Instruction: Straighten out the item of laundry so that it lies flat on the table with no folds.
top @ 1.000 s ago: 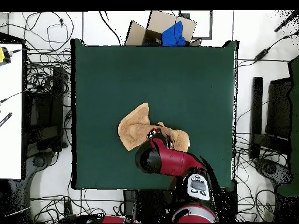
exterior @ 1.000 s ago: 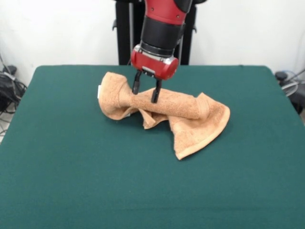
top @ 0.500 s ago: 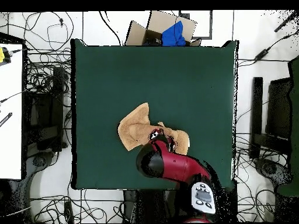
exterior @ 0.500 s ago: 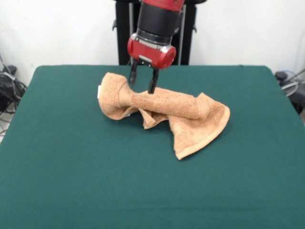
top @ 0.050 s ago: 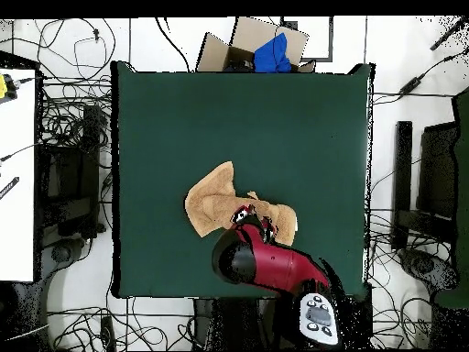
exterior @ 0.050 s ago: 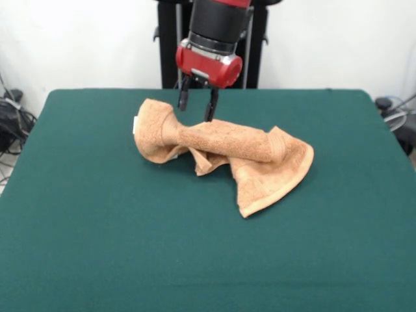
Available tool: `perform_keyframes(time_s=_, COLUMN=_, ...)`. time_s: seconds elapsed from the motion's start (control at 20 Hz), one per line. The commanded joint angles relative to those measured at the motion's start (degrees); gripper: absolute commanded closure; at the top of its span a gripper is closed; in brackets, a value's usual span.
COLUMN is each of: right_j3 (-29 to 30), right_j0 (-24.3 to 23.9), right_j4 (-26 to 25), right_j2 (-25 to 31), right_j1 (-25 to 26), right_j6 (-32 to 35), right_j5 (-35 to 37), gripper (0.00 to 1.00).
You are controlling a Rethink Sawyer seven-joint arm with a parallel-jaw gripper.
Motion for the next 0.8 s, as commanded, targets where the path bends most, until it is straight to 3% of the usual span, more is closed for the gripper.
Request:
perform_keyframes(time_s=0.05, right_j3=-1.0, right_j0=2.8, right_j4=5.5, right_j2=2.7, right_j1=3.8, right_j6=12.3, right_j5=-2.0, gripper=0.0)
perform_keyframes(time_s=0.8, right_j3=0.1, right_j0=4.2, right_j4=10.8, right_j2=2.0, right_j1=8.6, right_j6=13.6, right_j5=-11.6, gripper=0.0)
